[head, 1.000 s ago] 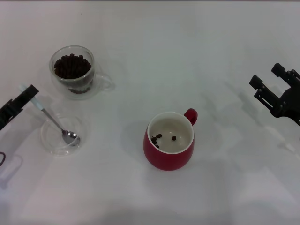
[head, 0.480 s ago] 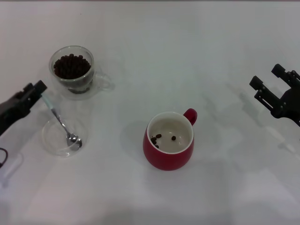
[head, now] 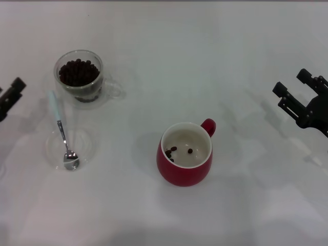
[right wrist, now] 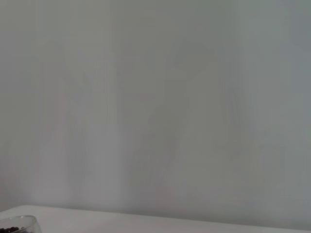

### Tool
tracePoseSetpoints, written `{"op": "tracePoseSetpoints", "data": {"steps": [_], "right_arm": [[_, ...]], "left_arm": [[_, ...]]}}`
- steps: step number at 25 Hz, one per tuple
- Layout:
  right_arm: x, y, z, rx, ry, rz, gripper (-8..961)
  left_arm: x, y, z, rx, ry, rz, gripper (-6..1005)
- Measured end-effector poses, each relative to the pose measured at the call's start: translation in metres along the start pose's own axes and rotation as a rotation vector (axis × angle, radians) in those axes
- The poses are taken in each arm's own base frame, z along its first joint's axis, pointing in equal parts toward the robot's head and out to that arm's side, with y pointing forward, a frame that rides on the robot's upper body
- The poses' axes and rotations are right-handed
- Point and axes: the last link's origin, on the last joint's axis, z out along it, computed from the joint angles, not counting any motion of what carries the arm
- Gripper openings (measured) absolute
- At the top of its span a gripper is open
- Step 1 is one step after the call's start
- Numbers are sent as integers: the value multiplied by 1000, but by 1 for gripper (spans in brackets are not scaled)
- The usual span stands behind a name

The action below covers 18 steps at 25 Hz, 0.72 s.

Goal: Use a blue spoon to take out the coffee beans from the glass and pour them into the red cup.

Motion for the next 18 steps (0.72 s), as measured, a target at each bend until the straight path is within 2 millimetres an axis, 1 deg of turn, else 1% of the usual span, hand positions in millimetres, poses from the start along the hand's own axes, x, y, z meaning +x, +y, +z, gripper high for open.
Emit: {"op": "tracePoseSetpoints", "data": {"steps": [3,4,7,8,9,13,18], "right_arm": [[0,-1,0,4,-2,0,738],[0,-1,0,6,-2,-1,738],[0,-3,0,18,-1,-11,736],[-1,-4,0,27,-4,-15,736],[-1,-5,0,34,-7,-17,736],[-5,-10,2,69,-29,-20,738],[-8,-13,3,90,-51,-17,738]], "left_arm": [[7,-10,-13,77,88,124,781],[7,-10,-13,77,88,124,799],[7,-17,-28,200,172,322,852],[6,-17,-29,222,185,352,870],[4,-16,-31,254,202,406,888],[-3,-11,-31,295,210,531,886],[-6,-6,-25,287,209,536,886]]}}
